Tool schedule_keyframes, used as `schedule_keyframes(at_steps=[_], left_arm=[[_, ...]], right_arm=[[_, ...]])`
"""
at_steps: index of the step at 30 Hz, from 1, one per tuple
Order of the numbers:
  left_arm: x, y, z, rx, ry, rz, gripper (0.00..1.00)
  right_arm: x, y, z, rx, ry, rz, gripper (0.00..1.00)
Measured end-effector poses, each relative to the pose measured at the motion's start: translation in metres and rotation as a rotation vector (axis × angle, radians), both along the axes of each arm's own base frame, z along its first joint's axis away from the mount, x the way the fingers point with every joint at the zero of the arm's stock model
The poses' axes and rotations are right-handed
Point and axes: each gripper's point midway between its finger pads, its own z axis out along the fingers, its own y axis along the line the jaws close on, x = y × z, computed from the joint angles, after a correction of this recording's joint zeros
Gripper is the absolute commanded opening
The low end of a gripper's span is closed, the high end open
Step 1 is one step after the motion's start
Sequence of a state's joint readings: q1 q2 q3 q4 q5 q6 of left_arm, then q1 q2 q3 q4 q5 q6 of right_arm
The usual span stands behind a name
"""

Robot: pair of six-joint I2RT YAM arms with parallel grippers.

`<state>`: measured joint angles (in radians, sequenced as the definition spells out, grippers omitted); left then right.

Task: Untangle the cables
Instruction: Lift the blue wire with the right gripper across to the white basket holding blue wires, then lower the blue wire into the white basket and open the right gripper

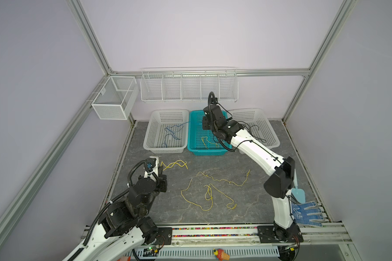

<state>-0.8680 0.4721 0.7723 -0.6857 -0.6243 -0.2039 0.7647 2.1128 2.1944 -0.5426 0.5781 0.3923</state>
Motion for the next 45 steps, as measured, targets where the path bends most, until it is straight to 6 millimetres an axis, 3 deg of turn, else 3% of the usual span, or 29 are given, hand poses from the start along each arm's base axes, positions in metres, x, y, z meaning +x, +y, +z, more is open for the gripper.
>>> schedule_keyframes(at_steps=[7,14,23,34,41,45], left_arm=[[0.0,-0.001,-0.001,-0.003,0.007,-0.006,0.0],[0.002,-0.005,-0.005,0.012,0.021,-0.015,0.0],[0.003,-0.004,-0.005,0.013,0.023,-0.011,0.0],[0.003,-0.003,-0.005,0.011,0.025,-0.01,0.0],[0.003,-0.003,-0.006,0.012,0.026,-0.011,0.0],[0.003,-0.003,-0.006,0.013,0.027,-0.011,0.0]], right_arm=[[0.022,0.058,-0.03,-0.1,-0.047,0.037,0.07],[0.017,0.088,-0.079,-0.259,-0.045,0.106,0.07],[0.002,0.134,-0.104,-0.293,-0.057,0.284,0.07],[-0.005,0.154,-0.133,-0.298,-0.018,0.397,0.07],[-0.01,0.163,-0.163,-0.318,0.025,0.467,0.09],[-0.011,0.165,-0.166,-0.325,0.028,0.485,0.12]])
